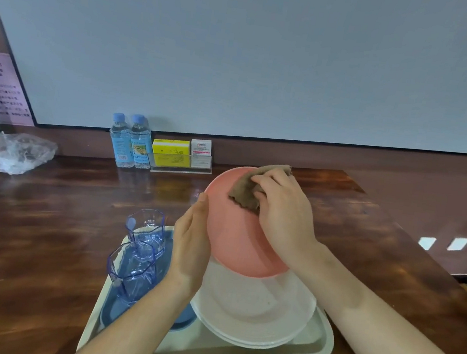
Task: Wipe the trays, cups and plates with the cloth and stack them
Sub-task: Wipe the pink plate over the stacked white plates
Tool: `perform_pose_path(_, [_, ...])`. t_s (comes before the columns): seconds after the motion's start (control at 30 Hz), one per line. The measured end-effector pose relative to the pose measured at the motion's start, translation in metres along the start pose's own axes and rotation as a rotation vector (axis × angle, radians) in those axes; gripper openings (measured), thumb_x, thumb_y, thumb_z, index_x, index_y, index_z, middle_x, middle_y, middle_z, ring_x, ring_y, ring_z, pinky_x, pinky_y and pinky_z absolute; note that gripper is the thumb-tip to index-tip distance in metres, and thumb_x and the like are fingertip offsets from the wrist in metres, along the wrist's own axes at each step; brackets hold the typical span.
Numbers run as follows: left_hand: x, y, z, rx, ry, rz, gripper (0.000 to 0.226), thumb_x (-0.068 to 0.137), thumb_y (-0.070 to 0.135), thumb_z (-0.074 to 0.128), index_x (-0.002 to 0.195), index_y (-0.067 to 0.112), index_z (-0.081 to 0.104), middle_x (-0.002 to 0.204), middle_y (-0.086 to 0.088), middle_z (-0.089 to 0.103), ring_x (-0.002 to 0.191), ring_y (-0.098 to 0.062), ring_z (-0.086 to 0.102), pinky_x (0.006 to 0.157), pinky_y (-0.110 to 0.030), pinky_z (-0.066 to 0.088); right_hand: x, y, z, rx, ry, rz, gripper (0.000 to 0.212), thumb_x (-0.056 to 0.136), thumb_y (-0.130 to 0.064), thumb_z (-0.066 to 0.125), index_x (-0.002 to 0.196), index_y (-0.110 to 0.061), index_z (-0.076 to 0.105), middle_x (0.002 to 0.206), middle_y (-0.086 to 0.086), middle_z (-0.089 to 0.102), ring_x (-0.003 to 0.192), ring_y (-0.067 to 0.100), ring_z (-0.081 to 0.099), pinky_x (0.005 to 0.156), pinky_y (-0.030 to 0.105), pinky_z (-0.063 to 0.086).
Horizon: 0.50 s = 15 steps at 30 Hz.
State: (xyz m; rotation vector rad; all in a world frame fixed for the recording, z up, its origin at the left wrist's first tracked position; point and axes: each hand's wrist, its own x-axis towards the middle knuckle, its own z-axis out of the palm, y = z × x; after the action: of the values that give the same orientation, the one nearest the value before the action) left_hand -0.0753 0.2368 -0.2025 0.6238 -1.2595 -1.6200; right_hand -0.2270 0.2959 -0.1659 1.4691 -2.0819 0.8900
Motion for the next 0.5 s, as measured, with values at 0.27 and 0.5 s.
perform_pose_path(0.27, [0.006,0.0,-0.003,-0.014,0.082,0.042,0.039,0.114,0.034,0.046,0.113,0.014,0.079,0.105,0.001,0.078,0.104,-0.011,0.068,0.087,-0.019,0.054,0.003,-0.05,0.014,0.286,-0.172,-0.331,0.025,0.086,-0.002,0.061,0.106,-0.015,0.069,0.113,0.0,0.066,0.105,0.025,0.061,0.083,0.042,0.054])
perform_pose_path(0.5, [-0.001,0.001,-0.005,0.031,-0.002,0.091,0.04,0.115,0.038,0.047,0.091,0.025,0.076,0.097,-0.001,0.07,0.093,-0.016,0.06,0.084,-0.04,0.048,0.02,0.008,0.005,-0.08,-0.068,-0.09,0.02,0.094,-0.005,0.062,0.112,-0.015,0.064,0.117,0.003,0.059,0.107,0.028,0.057,0.072,0.043,0.053])
